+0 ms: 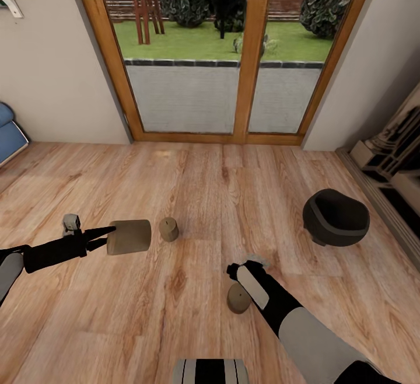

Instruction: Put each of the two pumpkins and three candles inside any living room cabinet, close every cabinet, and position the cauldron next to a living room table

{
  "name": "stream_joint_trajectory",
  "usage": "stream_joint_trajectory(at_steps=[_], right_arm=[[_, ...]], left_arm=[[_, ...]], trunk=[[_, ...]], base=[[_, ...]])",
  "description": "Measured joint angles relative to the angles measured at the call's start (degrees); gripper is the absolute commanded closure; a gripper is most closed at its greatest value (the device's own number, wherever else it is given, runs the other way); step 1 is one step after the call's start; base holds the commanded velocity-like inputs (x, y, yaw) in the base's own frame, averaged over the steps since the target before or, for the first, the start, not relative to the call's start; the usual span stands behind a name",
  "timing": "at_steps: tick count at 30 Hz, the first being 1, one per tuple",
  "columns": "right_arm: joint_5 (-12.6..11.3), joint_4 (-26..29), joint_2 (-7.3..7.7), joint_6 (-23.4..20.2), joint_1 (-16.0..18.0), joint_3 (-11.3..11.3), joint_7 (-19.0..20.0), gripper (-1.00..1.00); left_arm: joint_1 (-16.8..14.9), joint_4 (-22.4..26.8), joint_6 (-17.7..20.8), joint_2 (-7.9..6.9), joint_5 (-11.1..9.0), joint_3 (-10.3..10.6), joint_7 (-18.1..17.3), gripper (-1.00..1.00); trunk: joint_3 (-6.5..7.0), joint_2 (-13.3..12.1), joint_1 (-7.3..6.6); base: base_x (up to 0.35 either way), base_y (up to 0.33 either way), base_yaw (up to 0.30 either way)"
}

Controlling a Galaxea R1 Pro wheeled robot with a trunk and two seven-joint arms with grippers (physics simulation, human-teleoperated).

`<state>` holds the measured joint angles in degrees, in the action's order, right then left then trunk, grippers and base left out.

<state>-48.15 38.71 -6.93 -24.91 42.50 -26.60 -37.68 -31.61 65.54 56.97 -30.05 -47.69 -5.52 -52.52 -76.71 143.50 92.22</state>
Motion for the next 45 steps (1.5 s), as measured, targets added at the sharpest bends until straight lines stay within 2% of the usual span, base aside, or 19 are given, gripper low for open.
stream_joint_trajectory(at_steps=[5, 9, 20, 21, 25, 28, 35, 45], right_arm=[[1.49, -2.55, 0.01, 2.62, 0.32, -0.36, 1.16, -1.0], [1.68, -3.33, -0.04, 2.9, 0.34, -0.38, 2.8, -1.0], [1.71, -3.45, -0.06, 2.85, 0.35, -0.56, 3.38, -1.0], [1.71, -3.45, -0.06, 2.85, 0.35, -0.56, 3.38, -1.0], [1.71, -3.45, -0.06, 2.86, 0.35, -0.56, 3.39, -1.0], [1.71, -3.45, -0.06, 2.89, 0.35, -0.56, 3.39, -1.0], [1.79, -3.4, 0.0, 2.92, 0.35, -0.56, 5.18, -1.0], [1.83, -3.37, 0.06, 3.06, 0.35, -0.57, 6.29, -1.0]], left_arm=[[0.0, 0.03, 0.01, 0.0, -0.05, 0.02, 0.0, 1.0], [0.0, 0.03, 0.0, 0.0, -0.14, 0.02, 0.0, 1.0], [0.0, 0.06, 0.04, 0.0, -0.49, 0.05, -0.61, 1.0], [0.0, 0.09, 0.12, -0.03, -0.61, 0.1, -1.74, 1.0], [0.0, 0.01, 0.09, -0.13, 0.0, 0.43, -9.81, 1.0], [0.0, -0.05, -0.08, -0.16, 0.39, 0.91, -12.4, 1.0], [0.01, -0.03, -0.17, -0.08, 0.37, 3.26, -13.53, 1.0], [0.01, 0.02, -0.16, -0.08, 0.3, 3.76, -13.64, 1.0]], trunk=[[0.0, 0.0, 0.0], [0.0, 0.0, 0.0], [0.0, 0.0, 0.0], [-0.21, 0.01, 0.03], [-1.1, 0.07, 0.13], [-1.77, 0.1, 0.21], [-3.32, 0.2, 0.39], [-5.54, 0.33, 0.65]], base=[[0.0, 0.0, 0.0], [0.0, 0.0, 0.0], [0.0, 0.0, 0.0], [0.0, 0.0, 0.0], [0.0, 0.0, 0.0], [0.0, 0.0, 0.0], [0.0, 0.0, 0.0], [0.0, 0.0, 0.0]])
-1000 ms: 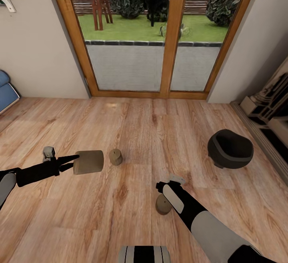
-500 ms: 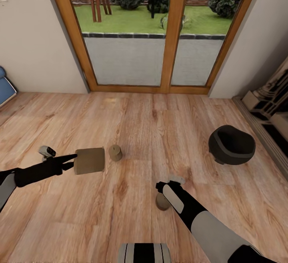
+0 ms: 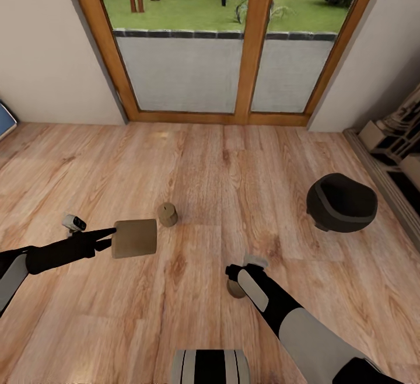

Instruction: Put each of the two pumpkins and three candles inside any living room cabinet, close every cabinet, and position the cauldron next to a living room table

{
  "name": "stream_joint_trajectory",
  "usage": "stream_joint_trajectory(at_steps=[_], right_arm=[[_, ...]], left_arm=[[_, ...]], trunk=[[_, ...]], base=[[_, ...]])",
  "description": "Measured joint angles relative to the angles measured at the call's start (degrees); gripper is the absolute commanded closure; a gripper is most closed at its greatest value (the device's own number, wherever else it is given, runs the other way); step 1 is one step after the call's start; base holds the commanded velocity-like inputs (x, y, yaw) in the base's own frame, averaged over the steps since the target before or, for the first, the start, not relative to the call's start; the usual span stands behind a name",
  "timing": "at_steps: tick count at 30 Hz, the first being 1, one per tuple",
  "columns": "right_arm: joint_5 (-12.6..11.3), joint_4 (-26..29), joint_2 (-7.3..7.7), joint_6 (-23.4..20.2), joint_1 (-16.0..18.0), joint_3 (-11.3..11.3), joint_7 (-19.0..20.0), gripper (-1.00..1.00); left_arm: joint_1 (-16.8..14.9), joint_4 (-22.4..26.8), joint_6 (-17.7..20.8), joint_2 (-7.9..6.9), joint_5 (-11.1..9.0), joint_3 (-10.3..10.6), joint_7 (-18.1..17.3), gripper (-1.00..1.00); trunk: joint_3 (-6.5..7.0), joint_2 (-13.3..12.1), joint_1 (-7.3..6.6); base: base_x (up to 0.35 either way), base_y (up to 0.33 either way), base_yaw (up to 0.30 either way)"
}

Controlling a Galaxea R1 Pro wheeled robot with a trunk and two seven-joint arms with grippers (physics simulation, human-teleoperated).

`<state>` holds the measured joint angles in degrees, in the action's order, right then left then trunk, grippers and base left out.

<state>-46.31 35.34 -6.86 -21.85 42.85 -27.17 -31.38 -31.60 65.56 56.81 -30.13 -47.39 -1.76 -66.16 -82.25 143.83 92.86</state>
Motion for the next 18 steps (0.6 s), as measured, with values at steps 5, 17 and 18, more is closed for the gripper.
stream_joint_trajectory(at_steps=[5, 17, 18], right_arm=[[0.07, 0.0, 0.07, 1.16, 0.0, -0.09, 0.0, -1.0], [2.07, -0.18, 0.13, 5.87, 0.0, -2.76, -0.01, -1.0], [2.09, -0.18, 0.14, 5.91, 0.0, -2.82, -0.01, -1.0]], left_arm=[[-0.01, 0.0, 0.0, 0.0, -0.01, 0.01, 0.0, 1.0], [-0.01, 0.0, 0.0, 0.0, -0.01, 0.01, 0.0, 1.0], [-0.01, 0.0, 0.0, 0.01, -0.01, 0.01, 0.0, 1.0]], trunk=[[-1.11, 0.07, 0.13], [-3.77, 0.23, 0.44], [-3.99, 0.24, 0.46]], base=[[0.0, 0.0, 0.0], [0.0, 0.0, 0.0], [0.0, 0.0, 0.0]])
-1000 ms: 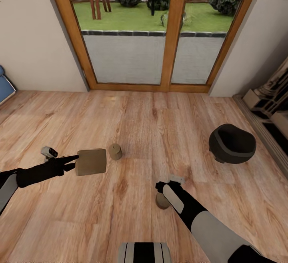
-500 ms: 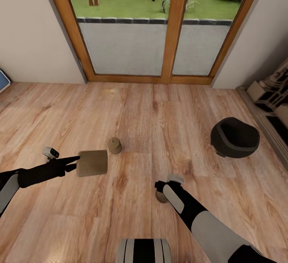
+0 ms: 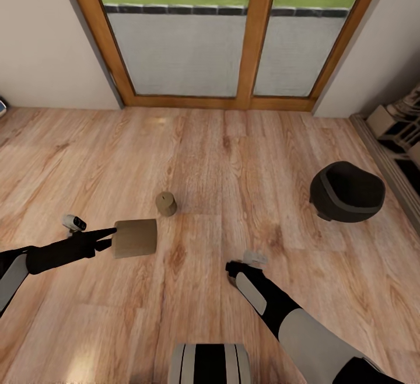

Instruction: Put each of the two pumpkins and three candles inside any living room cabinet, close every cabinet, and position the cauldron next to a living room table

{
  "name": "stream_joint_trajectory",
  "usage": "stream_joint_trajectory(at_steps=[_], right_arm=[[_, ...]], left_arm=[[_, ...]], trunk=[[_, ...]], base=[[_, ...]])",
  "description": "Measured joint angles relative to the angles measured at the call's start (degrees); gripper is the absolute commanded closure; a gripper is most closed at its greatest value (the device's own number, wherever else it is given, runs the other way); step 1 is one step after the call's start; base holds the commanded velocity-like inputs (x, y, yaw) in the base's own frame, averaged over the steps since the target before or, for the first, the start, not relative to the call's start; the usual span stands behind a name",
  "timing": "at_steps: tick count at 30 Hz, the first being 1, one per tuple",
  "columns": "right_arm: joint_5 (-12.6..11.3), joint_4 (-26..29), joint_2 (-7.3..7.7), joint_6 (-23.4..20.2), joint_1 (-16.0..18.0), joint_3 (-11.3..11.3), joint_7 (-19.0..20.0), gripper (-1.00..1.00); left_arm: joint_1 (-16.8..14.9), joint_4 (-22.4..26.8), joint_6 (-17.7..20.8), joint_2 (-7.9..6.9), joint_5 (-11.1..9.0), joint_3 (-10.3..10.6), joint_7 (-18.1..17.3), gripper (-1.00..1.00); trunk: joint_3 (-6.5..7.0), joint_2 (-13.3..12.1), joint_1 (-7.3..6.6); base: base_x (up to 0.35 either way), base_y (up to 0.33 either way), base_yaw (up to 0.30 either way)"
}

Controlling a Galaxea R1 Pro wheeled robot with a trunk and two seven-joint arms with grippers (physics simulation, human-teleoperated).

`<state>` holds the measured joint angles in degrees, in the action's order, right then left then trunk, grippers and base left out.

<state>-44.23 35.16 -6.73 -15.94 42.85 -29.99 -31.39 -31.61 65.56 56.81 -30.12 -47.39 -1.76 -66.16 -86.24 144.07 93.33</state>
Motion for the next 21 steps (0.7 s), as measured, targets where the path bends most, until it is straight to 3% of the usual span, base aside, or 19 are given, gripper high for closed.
stream_joint_trajectory(at_steps=[5, 8, 21], right_arm=[[0.18, 0.07, 0.01, 0.57, 0.0, -0.18, 1.05, -1.0], [1.54, 0.8, 0.02, 0.39, 0.05, -0.13, 0.87, -1.0], [1.44, 0.89, 0.08, 0.37, 0.05, -0.02, 1.01, -1.0]], left_arm=[[0.0, 0.0, 0.0, 0.06, 0.0, 0.0, 0.0, 1.0], [0.02, 0.01, 0.01, 0.06, -0.02, -0.01, 0.0, 1.0], [0.01, 0.01, 0.06, 0.07, -0.1, -0.02, -0.01, 1.0]], trunk=[[-1.11, 0.07, 0.13], [-1.76, 0.12, 0.18], [-1.77, 0.12, 0.18]], base=[[0.0, 0.0, 0.0], [0.0, 0.0, 0.0], [0.0, 0.0, 0.0]])
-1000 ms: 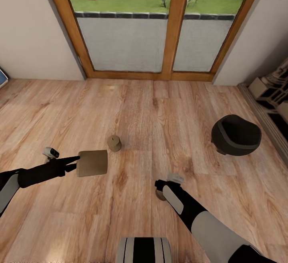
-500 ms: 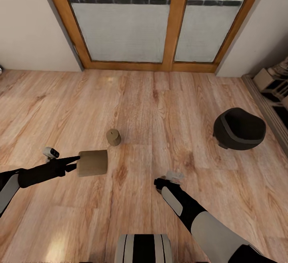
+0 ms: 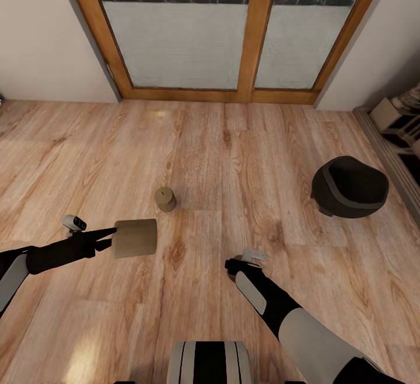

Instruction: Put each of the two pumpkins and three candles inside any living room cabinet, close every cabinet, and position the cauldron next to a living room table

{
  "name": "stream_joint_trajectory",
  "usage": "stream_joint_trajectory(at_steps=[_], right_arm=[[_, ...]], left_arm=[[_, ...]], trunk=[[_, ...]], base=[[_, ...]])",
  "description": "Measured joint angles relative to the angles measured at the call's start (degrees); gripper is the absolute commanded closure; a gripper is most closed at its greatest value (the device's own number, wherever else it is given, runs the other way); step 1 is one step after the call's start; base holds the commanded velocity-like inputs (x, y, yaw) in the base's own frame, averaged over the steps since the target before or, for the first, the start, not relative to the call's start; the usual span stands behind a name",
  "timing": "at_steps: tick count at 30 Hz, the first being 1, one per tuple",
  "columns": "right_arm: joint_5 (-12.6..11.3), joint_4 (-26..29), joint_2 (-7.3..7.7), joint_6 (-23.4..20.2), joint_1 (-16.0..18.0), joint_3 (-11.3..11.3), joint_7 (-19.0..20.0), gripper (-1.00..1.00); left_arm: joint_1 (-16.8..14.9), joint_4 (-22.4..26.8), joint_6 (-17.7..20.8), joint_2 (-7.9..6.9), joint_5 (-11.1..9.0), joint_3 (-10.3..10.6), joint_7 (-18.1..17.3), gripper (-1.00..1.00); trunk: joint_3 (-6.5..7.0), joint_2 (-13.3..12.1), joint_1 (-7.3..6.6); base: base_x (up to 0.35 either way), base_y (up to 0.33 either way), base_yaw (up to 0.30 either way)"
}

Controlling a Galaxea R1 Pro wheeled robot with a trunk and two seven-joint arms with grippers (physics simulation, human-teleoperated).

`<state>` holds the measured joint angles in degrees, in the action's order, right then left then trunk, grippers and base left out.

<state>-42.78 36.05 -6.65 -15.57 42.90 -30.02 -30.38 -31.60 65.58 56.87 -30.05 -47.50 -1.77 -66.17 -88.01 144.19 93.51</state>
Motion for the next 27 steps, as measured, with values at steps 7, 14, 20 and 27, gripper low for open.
stream_joint_trajectory(at_steps=[7, 14, 20, 27], right_arm=[[-0.05, 0.01, 0.0, -0.02, 0.0, 0.0, -0.02, -1.0], [-0.05, 0.06, -0.05, -0.05, 0.0, 0.0, -0.11, -1.0], [-0.09, 0.05, -0.05, -0.07, 0.0, 0.0, -0.13, -1.0], [-1.29, -0.81, -0.05, 0.21, -0.05, -0.04, 2.34, -1.0]], left_arm=[[0.0, 0.0, 0.0, -0.02, 0.0, 0.0, 0.0, 1.0], [0.01, 0.0, 0.0, -0.08, -0.01, 0.0, 0.0, 1.0], [0.0, 0.0, 0.0, -0.09, 0.0, 0.0, 0.0, 1.0], [-0.02, -0.01, 0.0, -0.07, 0.0, 0.01, 0.0, 1.0]], trunk=[[0.0, 0.0, 0.0], [0.0, 0.0, 0.0], [0.0, 0.0, 0.0], [0.66, -0.05, -0.05]], base=[[0.0, 0.0, 0.0], [0.0, 0.0, 0.0], [0.0, 0.0, 0.0], [0.0, 0.0, 0.0]])
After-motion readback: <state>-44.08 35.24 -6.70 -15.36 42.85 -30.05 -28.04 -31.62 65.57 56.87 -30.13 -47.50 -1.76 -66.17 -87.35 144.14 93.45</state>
